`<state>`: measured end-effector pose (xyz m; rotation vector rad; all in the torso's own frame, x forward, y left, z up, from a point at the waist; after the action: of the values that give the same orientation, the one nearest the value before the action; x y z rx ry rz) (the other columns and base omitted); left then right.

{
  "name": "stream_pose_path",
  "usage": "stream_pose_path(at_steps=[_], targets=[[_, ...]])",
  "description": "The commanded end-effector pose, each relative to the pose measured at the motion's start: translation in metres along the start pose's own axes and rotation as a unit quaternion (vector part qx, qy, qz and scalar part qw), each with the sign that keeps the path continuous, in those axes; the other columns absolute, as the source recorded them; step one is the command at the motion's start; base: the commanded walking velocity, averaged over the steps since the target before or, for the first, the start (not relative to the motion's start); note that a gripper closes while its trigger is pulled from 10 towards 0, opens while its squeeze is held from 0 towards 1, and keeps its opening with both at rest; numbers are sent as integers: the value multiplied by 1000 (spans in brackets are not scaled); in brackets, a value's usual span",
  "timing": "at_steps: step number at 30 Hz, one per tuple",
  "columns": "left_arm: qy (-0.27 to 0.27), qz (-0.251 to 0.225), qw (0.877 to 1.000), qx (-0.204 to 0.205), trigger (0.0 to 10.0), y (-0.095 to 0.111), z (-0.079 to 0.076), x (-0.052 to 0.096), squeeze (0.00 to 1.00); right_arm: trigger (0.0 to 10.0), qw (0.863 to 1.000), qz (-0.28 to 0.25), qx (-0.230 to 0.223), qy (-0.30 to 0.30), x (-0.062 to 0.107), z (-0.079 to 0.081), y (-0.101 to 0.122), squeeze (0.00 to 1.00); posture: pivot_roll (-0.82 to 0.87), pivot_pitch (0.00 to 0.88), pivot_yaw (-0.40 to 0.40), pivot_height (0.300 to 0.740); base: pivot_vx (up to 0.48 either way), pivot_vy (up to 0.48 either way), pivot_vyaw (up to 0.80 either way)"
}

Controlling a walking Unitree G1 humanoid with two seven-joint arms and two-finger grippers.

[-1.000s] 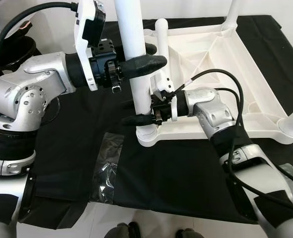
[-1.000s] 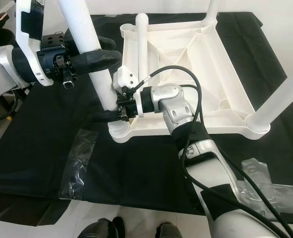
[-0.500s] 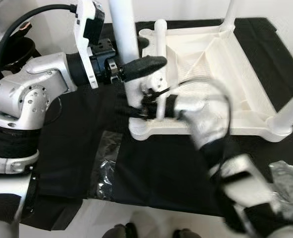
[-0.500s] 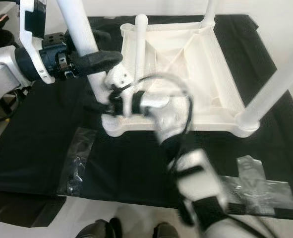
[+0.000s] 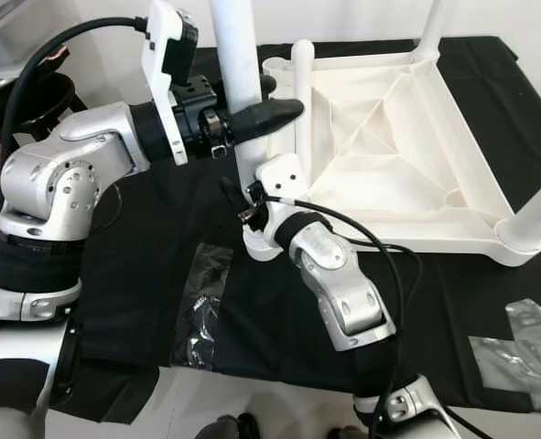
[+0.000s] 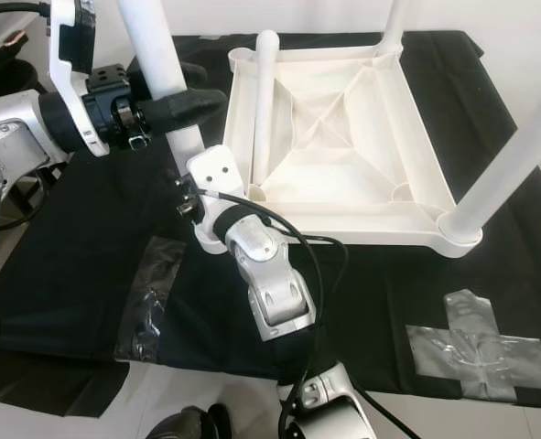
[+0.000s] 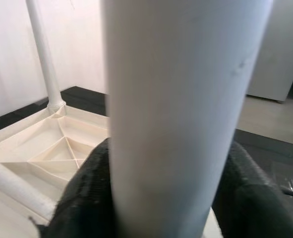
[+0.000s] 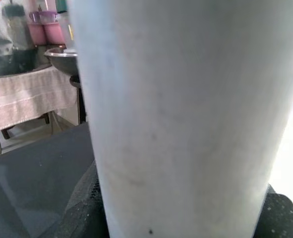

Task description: Building children table

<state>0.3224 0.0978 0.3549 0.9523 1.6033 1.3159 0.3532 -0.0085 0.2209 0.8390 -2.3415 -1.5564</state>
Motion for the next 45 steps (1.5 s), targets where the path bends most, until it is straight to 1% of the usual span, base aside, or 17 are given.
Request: stream_pose_path(at_steps=[1,7,8,11,14,15,18,21,22,23,31,32,33,34,35,36,45], targets=[[-59,29,998,-2,0,-8,-20,-4,0,0,997,68,-26,-30,1,-4,-30,0,-28,156,73,740,0,0,0],[-58,38,998,2,0,-11,-20,-2,0,0,997,65,-26,-34,-1,-2,-26,0,-28,149,77,740,0,0,0],[-58,38,998,2,0,-11,-19,-2,0,10000,998,46,-32,-33,-3,-6,-15,0,-30,146,82,740,0,0,0],[-58,36,998,1,0,-11,-19,-4,0,10000,1000,-18,-12,1,-8,-16,14,0,-31,148,81,740,0,0,0],[-58,36,998,1,0,-11,-19,-4,0,10000,1000,-18,-12,1,-8,-16,14,0,-31,148,81,740,0,0,0],[-59,35,998,1,0,-11,-19,-5,0,10000,999,-41,-11,24,-9,-17,22,1000,-40,149,78,740,0,0,0],[-64,33,997,3,0,-12,-22,-6,0,10000,977,-127,3,169,-11,-31,48,1000,-58,149,78,740,0,0,0],[-70,34,997,4,0,-14,-23,-8,0,10000,927,-135,39,349,1,-34,46,1000,-59,147,83,740,0,0,0],[-70,34,997,4,0,-14,-23,-8,0,10000,927,-135,39,349,1,-34,46,1000,-59,147,83,740,0,0,0],[-72,35,997,4,0,-14,-23,-8,0,10000,915,-127,40,381,1,-37,42,0,-57,147,84,740,0,0,0],[-77,37,996,3,0,-13,-26,-8,0,10000,901,-110,3,419,-10,-37,35,0,-42,150,94,740,0,0,0],[-77,38,996,3,0,-13,-26,-8,0,9255,901,-108,-2,420,-11,-37,34,0,-36,152,95,740,0,0,0],[-77,38,996,3,0,-13,-26,-8,0,9255,901,-108,-2,420,-11,-37,34,0,-36,152,95,740,0,0,0],[-77,38,996,3,0,-13,-27,-8,0,5725,899,-109,-7,424,-12,-37,33,0,-36,152,95,740,0,0,0],[-77,38,996,3,0,-13,-27,-8,0,5725,899,-109,-7,424,-12,-37,33,0,-36,152,95,740,0,0,0],[-77,39,996,2,0,-13,-27,-8,0,0,898,-111,-15,425,-13,-37,34,0,-31,155,97,740,0,0,0],[-84,42,996,-1,0,-14,-28,-9,0,0,895,-113,-24,430,-14,-41,30,0,-41,158,101,740,0,0,0]])
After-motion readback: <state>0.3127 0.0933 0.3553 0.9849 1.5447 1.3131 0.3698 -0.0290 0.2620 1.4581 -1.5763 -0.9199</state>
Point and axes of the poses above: a point about 5 cm out from each wrist's last joint towards the gripper, its own x axis pointing back from the gripper into the wrist, its own y axis along the axis of the wrist's last joint, z = x × y, the point moved 3 cm from there along -x, pointing out of the wrist towards the gripper, and after that the axes turned 14 degrees about x, right-handed, at the moved point
